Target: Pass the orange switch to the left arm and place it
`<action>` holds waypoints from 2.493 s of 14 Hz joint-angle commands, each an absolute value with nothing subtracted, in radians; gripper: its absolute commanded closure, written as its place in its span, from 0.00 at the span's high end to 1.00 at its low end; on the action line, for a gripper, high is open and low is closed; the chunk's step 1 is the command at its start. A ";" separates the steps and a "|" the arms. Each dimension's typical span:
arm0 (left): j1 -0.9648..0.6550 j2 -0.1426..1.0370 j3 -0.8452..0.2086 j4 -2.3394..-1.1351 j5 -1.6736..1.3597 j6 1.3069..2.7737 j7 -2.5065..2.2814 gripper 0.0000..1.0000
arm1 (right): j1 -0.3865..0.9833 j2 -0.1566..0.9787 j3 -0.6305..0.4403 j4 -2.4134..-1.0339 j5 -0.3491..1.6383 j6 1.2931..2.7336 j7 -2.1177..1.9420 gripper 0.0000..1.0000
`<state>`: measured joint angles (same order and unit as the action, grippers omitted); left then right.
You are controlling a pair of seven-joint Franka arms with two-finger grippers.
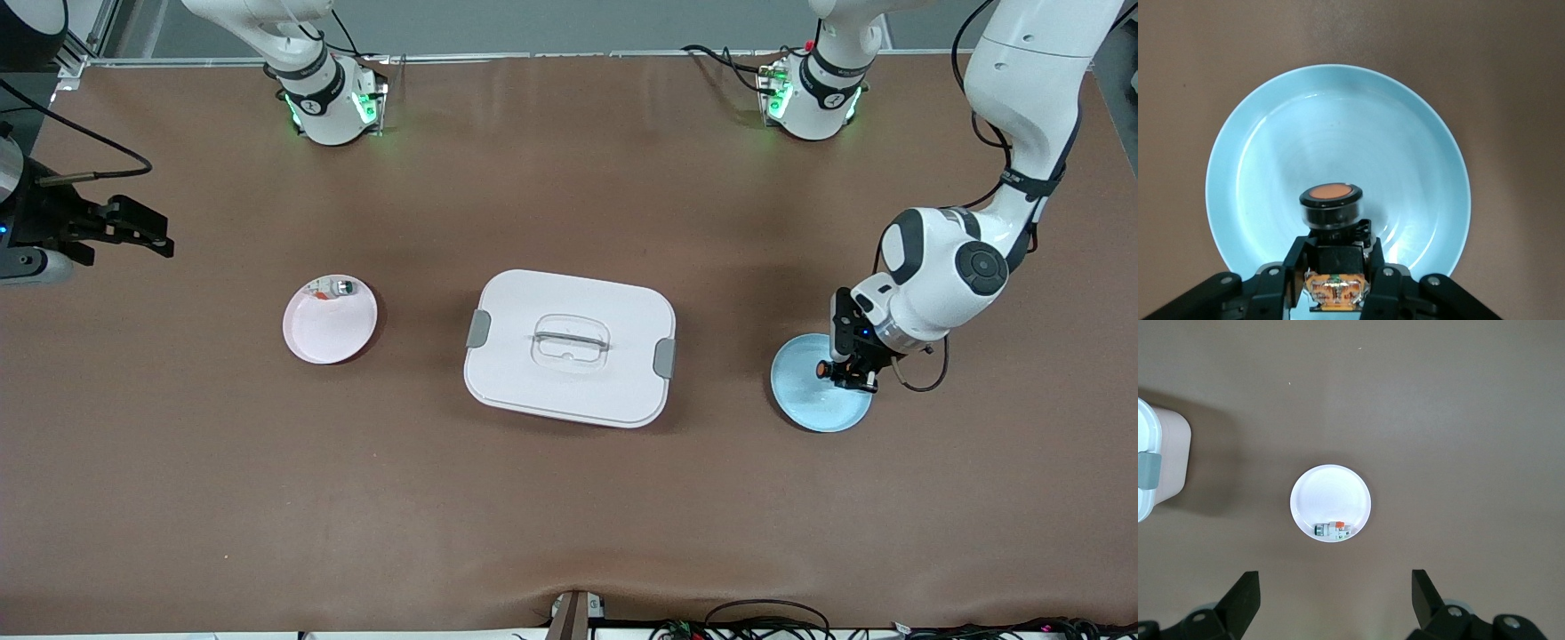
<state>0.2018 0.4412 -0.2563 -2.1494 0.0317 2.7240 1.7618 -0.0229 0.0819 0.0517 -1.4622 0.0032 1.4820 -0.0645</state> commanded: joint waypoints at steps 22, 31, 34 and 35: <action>0.203 0.356 -0.264 -1.959 0.087 2.349 1.570 1.00 | -0.060 0.041 0.060 -1.405 0.008 1.439 -0.064 1.00; 0.195 0.146 -0.282 -1.859 0.086 1.981 1.029 1.00 | -0.075 0.040 0.058 -1.405 0.050 1.439 0.051 1.00; 0.202 0.097 -0.291 -1.826 0.074 1.886 0.785 1.00 | -0.075 0.040 0.058 -1.405 0.066 1.439 0.052 1.00; 0.201 0.092 -0.293 -1.795 0.072 1.838 0.716 1.00 | -0.077 0.040 0.057 -1.405 0.066 1.439 0.051 1.00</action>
